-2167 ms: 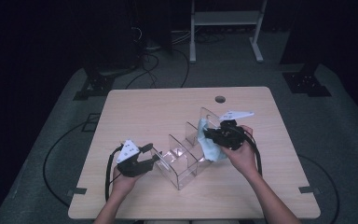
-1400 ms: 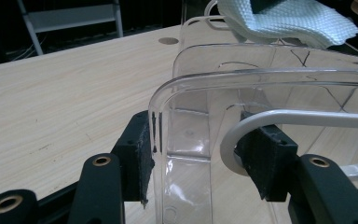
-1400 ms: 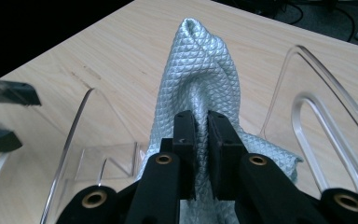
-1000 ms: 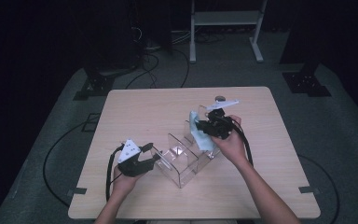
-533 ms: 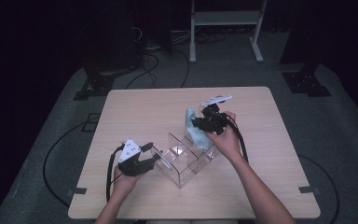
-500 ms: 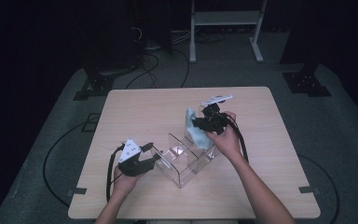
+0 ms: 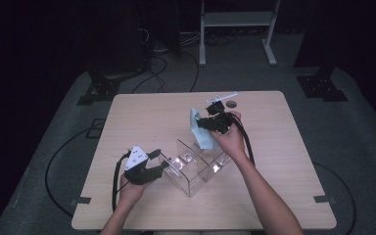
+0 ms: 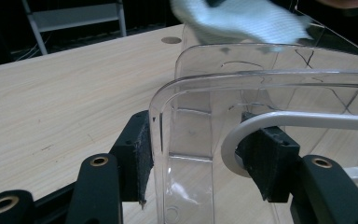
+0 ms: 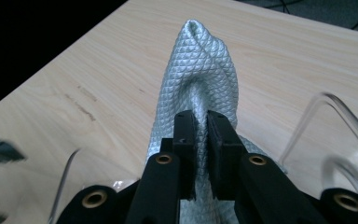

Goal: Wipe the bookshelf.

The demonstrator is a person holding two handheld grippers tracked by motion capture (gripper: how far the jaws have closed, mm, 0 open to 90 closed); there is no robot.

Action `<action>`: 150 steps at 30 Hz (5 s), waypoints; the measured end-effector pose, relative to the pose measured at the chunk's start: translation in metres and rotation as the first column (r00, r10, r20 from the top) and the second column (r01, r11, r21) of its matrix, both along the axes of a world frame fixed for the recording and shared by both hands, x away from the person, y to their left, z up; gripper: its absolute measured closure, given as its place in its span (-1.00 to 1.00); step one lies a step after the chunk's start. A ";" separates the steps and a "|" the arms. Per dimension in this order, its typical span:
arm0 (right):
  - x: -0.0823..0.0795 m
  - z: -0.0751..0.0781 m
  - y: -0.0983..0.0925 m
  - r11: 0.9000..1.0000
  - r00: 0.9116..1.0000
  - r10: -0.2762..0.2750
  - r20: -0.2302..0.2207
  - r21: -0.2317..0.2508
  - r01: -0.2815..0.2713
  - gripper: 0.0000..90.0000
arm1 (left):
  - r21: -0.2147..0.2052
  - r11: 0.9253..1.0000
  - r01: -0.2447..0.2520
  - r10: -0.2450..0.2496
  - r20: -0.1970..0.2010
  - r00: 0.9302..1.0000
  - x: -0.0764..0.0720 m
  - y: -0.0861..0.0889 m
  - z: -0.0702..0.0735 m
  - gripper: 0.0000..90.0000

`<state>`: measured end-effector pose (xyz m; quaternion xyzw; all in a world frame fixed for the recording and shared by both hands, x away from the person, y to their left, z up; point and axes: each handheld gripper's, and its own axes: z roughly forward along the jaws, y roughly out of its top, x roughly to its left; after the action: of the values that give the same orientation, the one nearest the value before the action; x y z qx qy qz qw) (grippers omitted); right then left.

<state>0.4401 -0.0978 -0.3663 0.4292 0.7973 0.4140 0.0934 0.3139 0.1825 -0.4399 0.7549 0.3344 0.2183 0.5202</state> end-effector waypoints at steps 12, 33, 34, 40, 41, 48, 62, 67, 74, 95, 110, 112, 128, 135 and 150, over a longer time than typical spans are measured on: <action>-0.085 0.024 -0.047 0.988 0.988 0.121 0.100 0.086 -0.129 0.84 | 0.006 1.000 -0.006 0.006 0.003 1.000 0.000 -0.003 -0.001 0.00; -0.116 -0.011 -0.018 0.985 0.982 0.167 0.086 0.020 -0.169 0.84 | 0.007 1.000 -0.001 0.001 0.004 1.000 0.000 -0.003 -0.001 0.02; -0.119 -0.012 -0.022 0.986 0.983 0.164 0.087 0.025 -0.166 0.84 | 0.007 1.000 -0.002 0.002 0.004 1.000 0.000 -0.003 -0.001 0.02; -0.123 -0.015 -0.027 0.986 0.984 0.158 0.083 0.040 -0.162 0.84 | 0.008 1.000 -0.004 0.004 0.009 1.000 -0.001 -0.004 -0.001 0.03; -0.122 -0.015 -0.026 0.986 0.983 0.161 0.085 0.039 -0.165 0.84 | 0.008 1.000 -0.004 0.004 0.009 1.000 -0.001 -0.004 -0.001 0.03; -0.106 -0.011 -0.008 0.985 0.982 0.168 0.081 0.025 -0.171 0.84 | 0.000 1.000 -0.003 0.003 0.008 1.000 0.000 -0.004 -0.001 0.02; -0.088 -0.010 0.006 0.988 0.989 0.143 0.049 0.054 -0.145 0.84 | -0.002 1.000 -0.009 0.009 0.010 1.000 0.001 -0.005 -0.002 0.03; -0.076 -0.008 0.021 0.989 0.988 0.146 0.058 0.025 -0.147 0.84 | 0.002 1.000 -0.010 0.010 0.013 1.000 0.001 -0.005 -0.002 0.03; -0.086 -0.009 0.016 0.989 0.986 0.144 0.087 0.010 -0.145 0.84 | 0.011 1.000 -0.003 0.003 0.017 1.000 0.000 -0.006 -0.002 0.03; -0.064 -0.003 0.037 0.990 0.989 0.143 0.030 -0.022 -0.142 0.85 | 0.015 1.000 0.009 -0.009 0.017 1.000 0.000 -0.007 -0.001 0.03; -0.037 -0.004 0.061 0.992 0.992 0.124 -0.015 -0.032 -0.125 0.85 | 0.017 1.000 0.005 -0.005 0.012 1.000 0.000 -0.009 -0.001 0.03; -0.048 -0.003 0.050 0.989 0.989 0.146 0.018 -0.040 -0.145 0.84 | 0.019 1.000 0.005 -0.005 0.012 1.000 0.000 -0.009 -0.001 0.03; -0.132 -0.003 -0.050 0.974 0.974 0.201 0.103 0.088 -0.210 0.85 | 0.011 1.000 -0.008 0.008 0.011 1.000 0.001 -0.010 -0.002 0.03; -0.154 -0.009 -0.097 0.986 0.986 0.116 0.119 0.106 -0.129 0.85 | 0.010 1.000 -0.010 0.010 0.011 1.000 0.001 -0.010 -0.002 0.02; -0.102 -0.058 -0.163 0.982 0.986 -0.161 0.039 0.112 0.155 0.85 | -0.003 1.000 0.001 -0.001 0.017 1.000 0.002 -0.009 -0.004 0.03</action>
<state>0.3383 -0.2604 -0.4241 0.4855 0.7346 0.4581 0.1216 0.3156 0.1738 -0.4434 0.7526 0.3299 0.2239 0.5241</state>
